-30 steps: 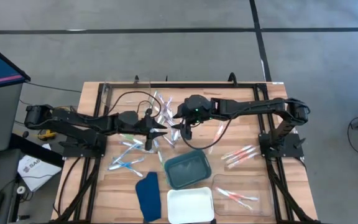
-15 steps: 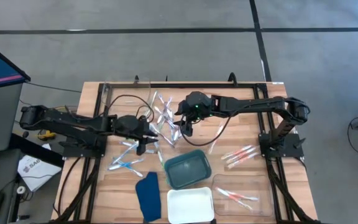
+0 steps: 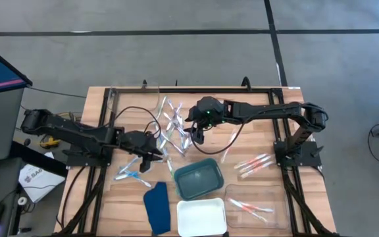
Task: Pick & Place Toothbrushes
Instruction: Put the blue toothbrush into the top transparent bin
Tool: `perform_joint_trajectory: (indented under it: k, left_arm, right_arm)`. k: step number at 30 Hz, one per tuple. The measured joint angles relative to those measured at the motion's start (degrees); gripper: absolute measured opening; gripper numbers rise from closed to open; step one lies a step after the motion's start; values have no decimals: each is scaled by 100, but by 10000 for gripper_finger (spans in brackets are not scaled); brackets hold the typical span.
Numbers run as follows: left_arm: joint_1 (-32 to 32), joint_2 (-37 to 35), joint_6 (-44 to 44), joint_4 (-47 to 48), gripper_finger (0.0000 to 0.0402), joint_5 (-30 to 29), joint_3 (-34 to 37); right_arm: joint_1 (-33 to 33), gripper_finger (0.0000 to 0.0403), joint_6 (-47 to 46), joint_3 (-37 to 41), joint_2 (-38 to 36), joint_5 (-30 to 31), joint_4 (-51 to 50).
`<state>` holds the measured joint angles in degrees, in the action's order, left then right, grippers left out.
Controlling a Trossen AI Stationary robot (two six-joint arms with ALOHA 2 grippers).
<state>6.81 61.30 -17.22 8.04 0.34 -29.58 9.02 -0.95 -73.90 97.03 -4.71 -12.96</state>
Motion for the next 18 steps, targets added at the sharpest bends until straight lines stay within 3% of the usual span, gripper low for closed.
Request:
perform_joint_trajectory:
  k: [18]
  left_arm:
    - [120,2,-19,124,102,22,2]
  right_arm:
    - [-37,216,-17,-6,4,2,-689]
